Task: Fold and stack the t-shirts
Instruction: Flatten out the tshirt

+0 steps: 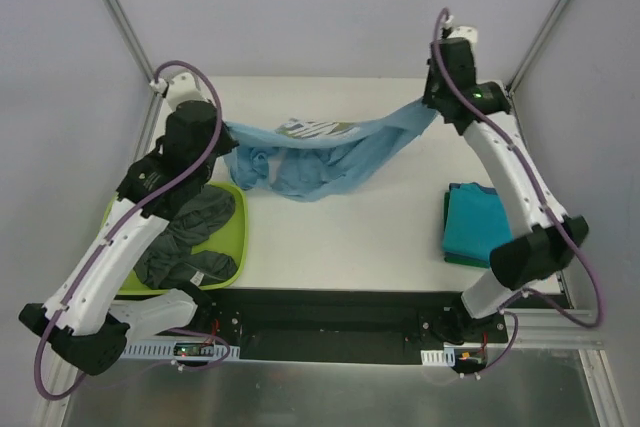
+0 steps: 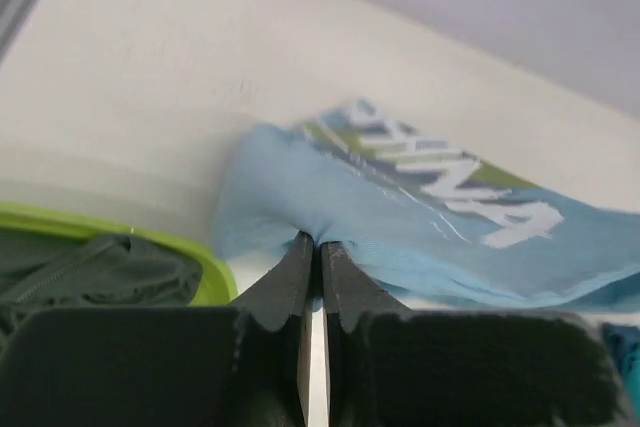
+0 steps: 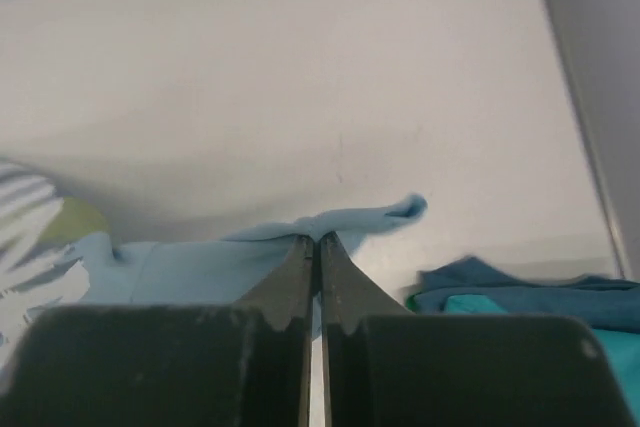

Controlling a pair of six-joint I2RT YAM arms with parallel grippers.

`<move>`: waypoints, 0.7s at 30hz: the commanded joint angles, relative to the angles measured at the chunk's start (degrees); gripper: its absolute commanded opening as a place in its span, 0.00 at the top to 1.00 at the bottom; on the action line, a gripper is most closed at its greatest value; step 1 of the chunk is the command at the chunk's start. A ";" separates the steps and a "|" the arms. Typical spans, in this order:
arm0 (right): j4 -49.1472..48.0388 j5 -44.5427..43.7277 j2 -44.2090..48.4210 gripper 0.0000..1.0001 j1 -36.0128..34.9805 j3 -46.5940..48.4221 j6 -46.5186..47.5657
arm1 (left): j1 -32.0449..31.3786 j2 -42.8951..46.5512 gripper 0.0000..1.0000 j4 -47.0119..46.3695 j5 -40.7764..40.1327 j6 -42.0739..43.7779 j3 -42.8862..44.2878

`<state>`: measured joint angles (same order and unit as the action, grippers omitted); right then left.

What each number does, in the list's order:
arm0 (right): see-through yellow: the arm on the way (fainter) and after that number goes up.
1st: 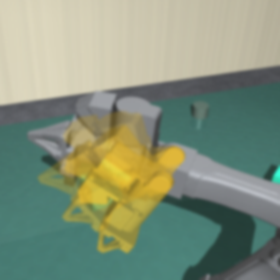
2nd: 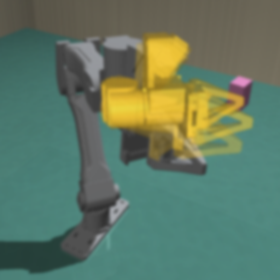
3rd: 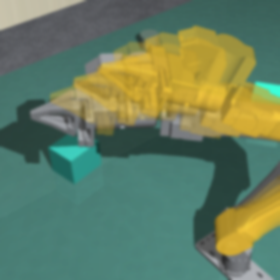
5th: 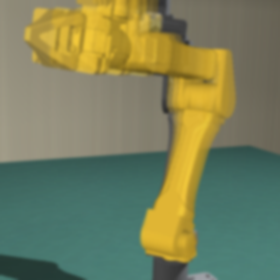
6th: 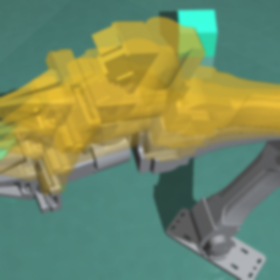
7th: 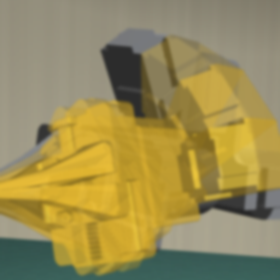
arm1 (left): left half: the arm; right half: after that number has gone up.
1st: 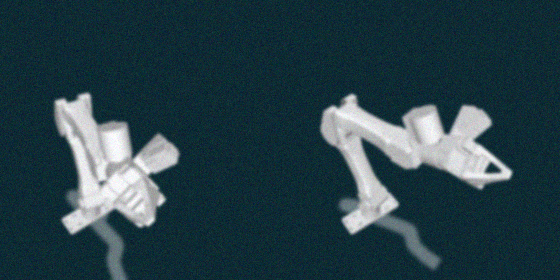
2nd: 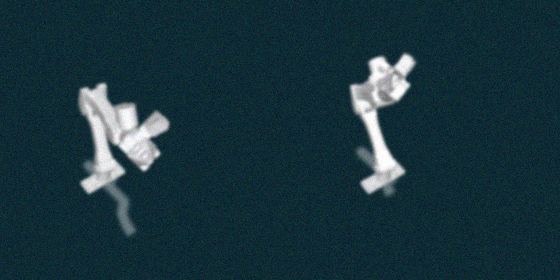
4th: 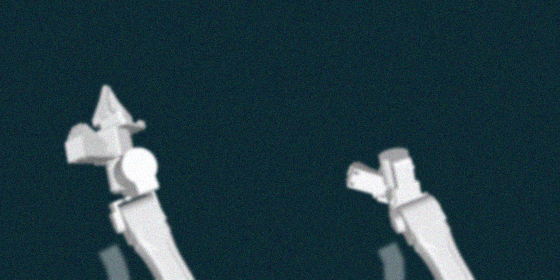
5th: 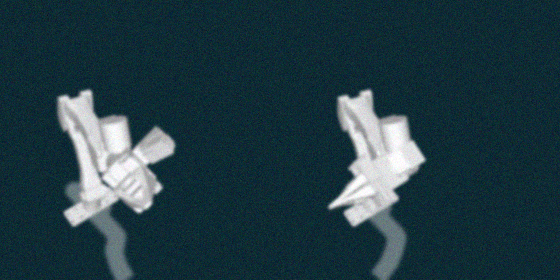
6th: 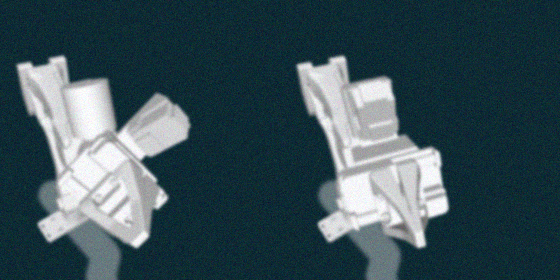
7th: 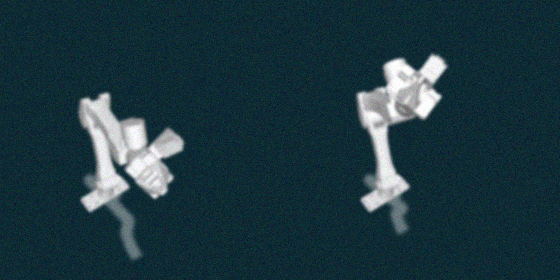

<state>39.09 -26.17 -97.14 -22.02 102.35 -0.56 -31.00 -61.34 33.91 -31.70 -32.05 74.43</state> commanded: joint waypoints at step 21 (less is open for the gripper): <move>-2.44 2.27 40.81 0.99 1.81 25.00 13.56 | 0.68 11.24 1.00 -5.35 39.16 20.98 37.80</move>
<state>39.33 -24.80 -57.39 -20.53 124.11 10.24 -31.00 -51.53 31.94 -2.96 -13.43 108.79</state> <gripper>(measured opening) 0.018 0.009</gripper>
